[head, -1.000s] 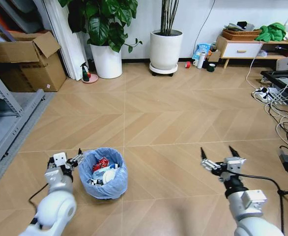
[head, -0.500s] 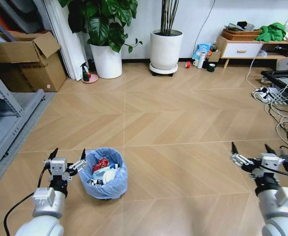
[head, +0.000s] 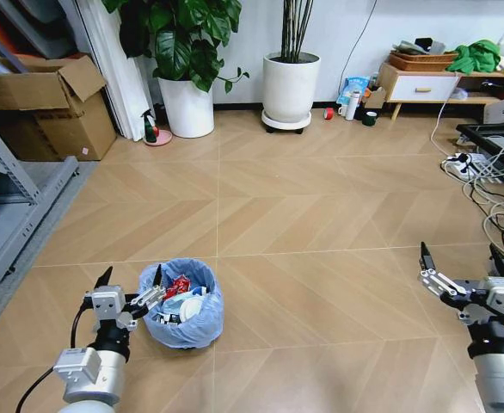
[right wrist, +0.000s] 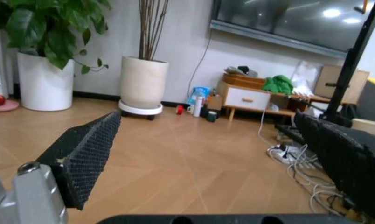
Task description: Pick up the trash bin and place the garbage on the floor into it.
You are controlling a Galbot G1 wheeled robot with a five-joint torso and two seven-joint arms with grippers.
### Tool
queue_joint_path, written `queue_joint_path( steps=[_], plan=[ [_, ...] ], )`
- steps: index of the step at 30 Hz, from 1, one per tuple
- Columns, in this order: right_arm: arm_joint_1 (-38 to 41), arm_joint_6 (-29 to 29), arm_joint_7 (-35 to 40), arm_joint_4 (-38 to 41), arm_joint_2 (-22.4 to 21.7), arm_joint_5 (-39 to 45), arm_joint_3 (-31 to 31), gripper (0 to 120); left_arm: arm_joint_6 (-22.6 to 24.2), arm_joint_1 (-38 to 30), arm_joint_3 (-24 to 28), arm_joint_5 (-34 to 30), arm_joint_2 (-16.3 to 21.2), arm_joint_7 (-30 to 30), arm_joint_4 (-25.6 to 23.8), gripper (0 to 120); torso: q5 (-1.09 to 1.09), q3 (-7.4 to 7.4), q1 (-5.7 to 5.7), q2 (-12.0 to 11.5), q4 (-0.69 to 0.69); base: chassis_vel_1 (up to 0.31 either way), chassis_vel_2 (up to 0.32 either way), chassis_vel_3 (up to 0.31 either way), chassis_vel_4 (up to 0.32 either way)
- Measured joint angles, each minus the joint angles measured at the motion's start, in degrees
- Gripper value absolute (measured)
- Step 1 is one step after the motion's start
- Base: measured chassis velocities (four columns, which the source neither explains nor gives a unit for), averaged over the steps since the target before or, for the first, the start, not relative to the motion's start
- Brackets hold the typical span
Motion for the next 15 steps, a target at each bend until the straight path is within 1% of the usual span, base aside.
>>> queue_joint_path(
  steps=[2,7,9,12,15],
  plan=[
    [-0.46,0.57,-1.23,-0.01,-0.05,1.26,0.39,100,-1.08,-0.38,-0.47,-0.79,0.91,2.09,0.72,100,-0.01,0.0,0.0,0.0,0.0,0.0,0.0,0.0,0.0],
    [-1.34,1.88,-3.39,-0.28,-1.16,4.5,2.38,100,-1.97,-0.28,-2.02,-2.54,2.64,4.36,1.1,100,-0.02,0.0,0.0,0.0,0.0,0.0,0.0,0.0,0.0],
    [-1.43,2.44,-3.98,-1.1,-2.54,7.08,4.4,100,-1.96,-0.32,-3.53,-2.94,4.43,5.34,1.23,100,0.0,0.0,0.0,0.0,0.0,0.0,0.0,0.0,0.0],
    [-0.98,2.22,-3.9,-1.34,-2.79,7.81,5.05,100,-1.33,-0.44,-3.67,-2.94,4.65,4.95,1.21,100,-0.01,0.0,0.0,0.0,0.0,0.0,0.0,0.0,0.0],
    [-0.45,1.71,-3.08,-1.34,-2.18,7.51,4.32,100,-0.64,0.0,-3.1,-2.14,3.96,3.67,1.17,100,-0.01,0.0,0.0,0.0,0.0,0.0,0.0,0.0,0.0]
  ],
)
